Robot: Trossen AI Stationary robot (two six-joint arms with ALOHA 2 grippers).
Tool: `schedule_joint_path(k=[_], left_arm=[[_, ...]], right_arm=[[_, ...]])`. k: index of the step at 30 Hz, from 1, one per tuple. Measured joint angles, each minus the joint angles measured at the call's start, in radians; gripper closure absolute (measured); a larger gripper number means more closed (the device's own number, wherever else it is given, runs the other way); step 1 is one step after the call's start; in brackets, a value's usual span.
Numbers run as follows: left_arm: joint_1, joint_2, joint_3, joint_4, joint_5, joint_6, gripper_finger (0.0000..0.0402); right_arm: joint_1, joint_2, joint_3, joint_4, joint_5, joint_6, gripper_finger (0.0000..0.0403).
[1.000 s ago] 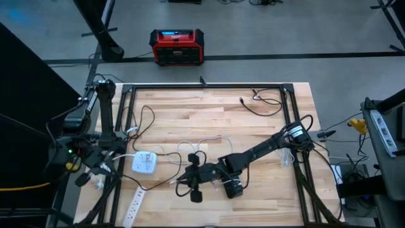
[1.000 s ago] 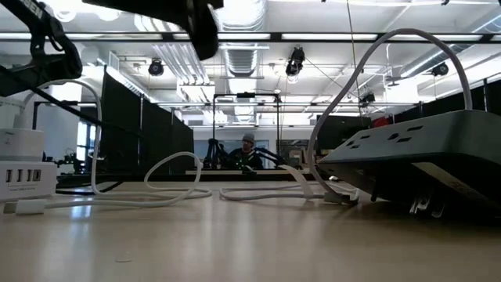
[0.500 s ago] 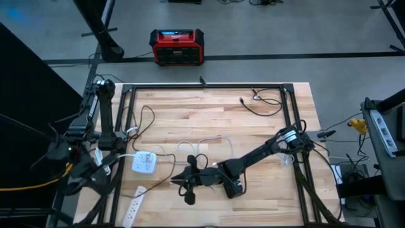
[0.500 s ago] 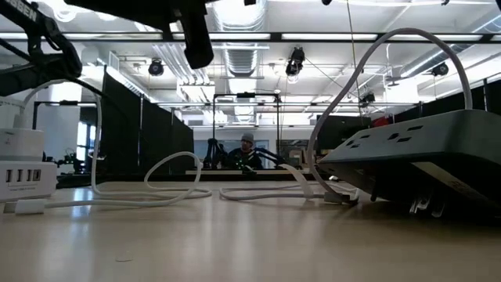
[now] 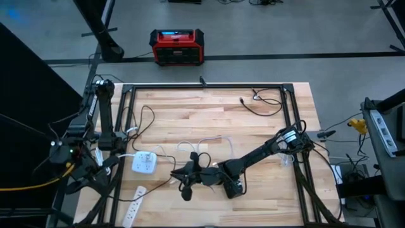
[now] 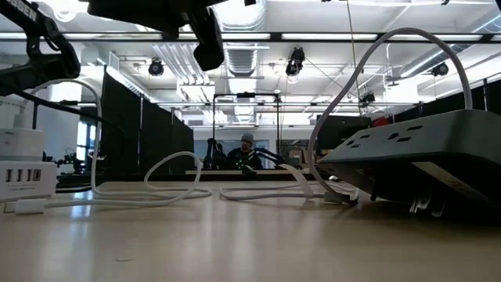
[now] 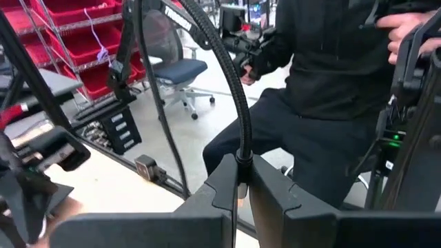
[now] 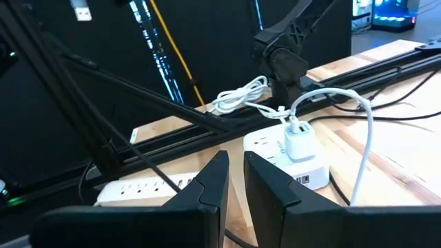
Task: Insert USB
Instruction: Insert the middle left black charger cable into the bottom white outlet extension
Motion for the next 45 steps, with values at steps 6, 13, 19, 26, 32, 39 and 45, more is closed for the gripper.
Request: schedule_joint_path(k=[6, 13, 19, 26, 32, 39, 45], left_arm=[[0.000, 0.000, -0.066, 0.160, -0.004, -0.007, 0.0392], [-0.013, 0.000, -0.108, 0.244, -0.283, -0.021, 0.0392], [-0.012, 0.000, -0.100, 0.246, -0.475, -0.078, 0.0392], [-0.011, 0.000, -0.098, 0.094, -0.431, -0.467, 0.0391], [-0.002, 0.001, -0.099, -0.284, -0.411, -0.892, 0.0391], [-0.002, 0.004, -0.100, -0.408, -0.314, -0.974, 0.0391], [-0.002, 0.011, -0.135, -0.364, -0.289, -0.873, 0.0391]], right_arm=[[-0.001, 0.000, 0.000, 0.002, 0.026, 0.010, 0.0371], [-0.001, 0.000, 0.000, 0.003, 0.055, 0.008, 0.0371], [-0.001, 0.000, 0.000, -0.001, 0.056, 0.007, 0.0371], [0.000, 0.000, 0.000, -0.002, 0.056, 0.007, 0.0371], [-0.001, 0.000, 0.000, -0.002, 0.055, 0.005, 0.0371], [-0.004, 0.000, 0.000, -0.002, 0.058, 0.005, 0.0371], [-0.011, 0.000, 0.000, -0.002, 0.072, 0.006, 0.0371]])
